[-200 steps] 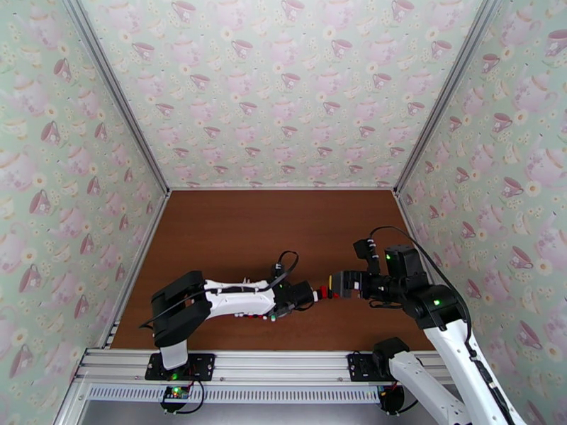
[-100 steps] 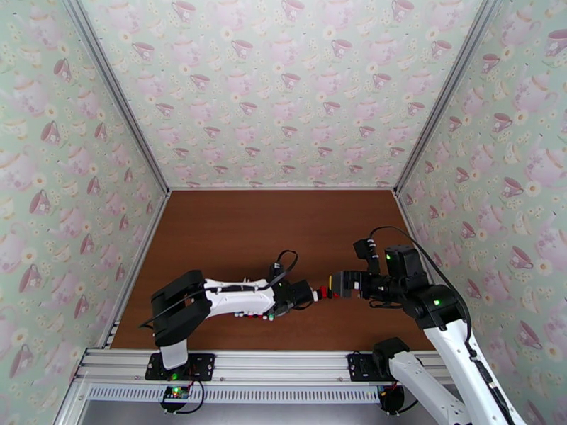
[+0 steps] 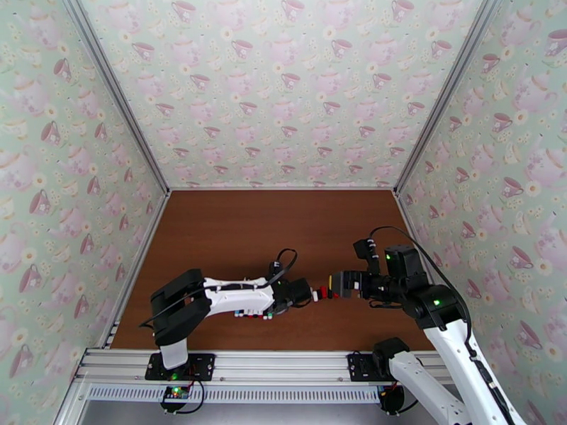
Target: Open the pen caps
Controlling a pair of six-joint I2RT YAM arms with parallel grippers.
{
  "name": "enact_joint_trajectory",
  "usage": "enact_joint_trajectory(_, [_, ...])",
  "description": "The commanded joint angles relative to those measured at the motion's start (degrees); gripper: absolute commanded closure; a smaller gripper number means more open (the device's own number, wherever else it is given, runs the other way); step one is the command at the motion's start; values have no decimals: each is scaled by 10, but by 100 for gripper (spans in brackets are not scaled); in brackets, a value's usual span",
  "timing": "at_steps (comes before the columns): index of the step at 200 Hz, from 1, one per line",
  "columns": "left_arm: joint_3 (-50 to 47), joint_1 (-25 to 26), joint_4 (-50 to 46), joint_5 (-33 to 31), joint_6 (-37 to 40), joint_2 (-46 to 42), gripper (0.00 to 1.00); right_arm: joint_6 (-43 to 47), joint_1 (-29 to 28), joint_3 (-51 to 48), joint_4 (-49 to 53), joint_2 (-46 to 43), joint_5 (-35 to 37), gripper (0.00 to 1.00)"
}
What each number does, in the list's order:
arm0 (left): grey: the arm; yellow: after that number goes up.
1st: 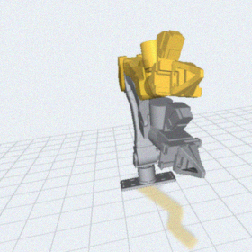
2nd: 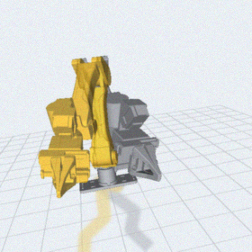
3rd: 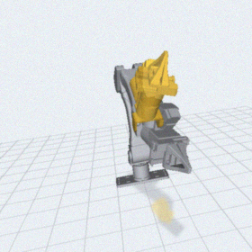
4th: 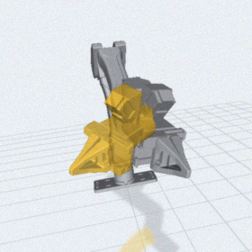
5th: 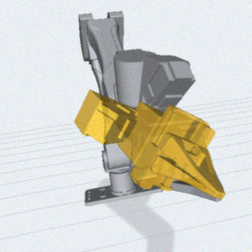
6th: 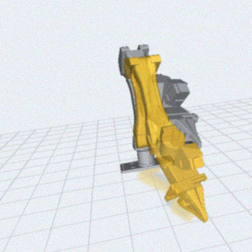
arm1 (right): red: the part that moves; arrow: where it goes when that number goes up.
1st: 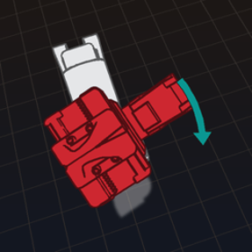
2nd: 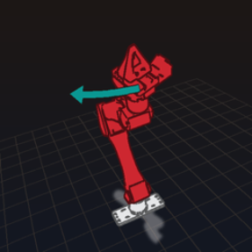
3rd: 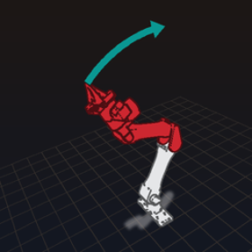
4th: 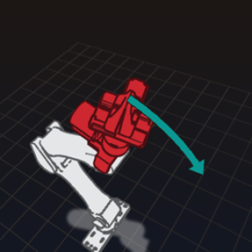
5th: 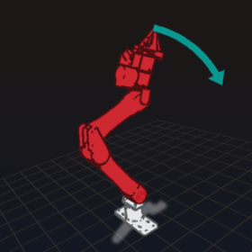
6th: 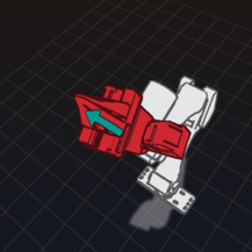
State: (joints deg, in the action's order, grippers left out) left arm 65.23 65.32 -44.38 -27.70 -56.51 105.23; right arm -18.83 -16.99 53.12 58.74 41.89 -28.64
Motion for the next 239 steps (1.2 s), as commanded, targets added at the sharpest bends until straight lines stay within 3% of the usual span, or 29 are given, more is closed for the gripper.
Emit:
enact_joint_trajectory(1, [1, -4, 11, -18, 19, -46, 75, -6, -4, 3, 3, -2, 14, 0])
enact_joint_trajectory(52, [4, -13, 2, -33, 50, -128, 66, -56, -4, 5, -86, 3, -53, 0])
enact_joint_trajectory(55, [1, -14, 4, -34, 52, -134, 59, -58, -4, 5, -92, 3, -54, 0])
enact_joint_trajectory(78, [-25, -32, 43, -21, 80, -194, 33, -71, -4, 12, -116, 7, -38, 0])
enact_joint_trajectory(113, [-73, -91, 124, 30, 157, -285, 1, -83, -4, 18, -146, 9, -13, 0])
enact_joint_trajectory(165, [-153, -232, 236, 165, 260, -386, 0, -108, -4, -10, -223, 9, 31, 0])
enact_joint_trajectory(209, [-220, -300, 319, 133, 349, -450, 0, -104, -4, -47, -295, 25, 126, 0])
enact_joint_trajectory(239, [-276, -362, 366, 148, 377, -477, 0, -94, -4, -76, -348, 41, 183, 0])
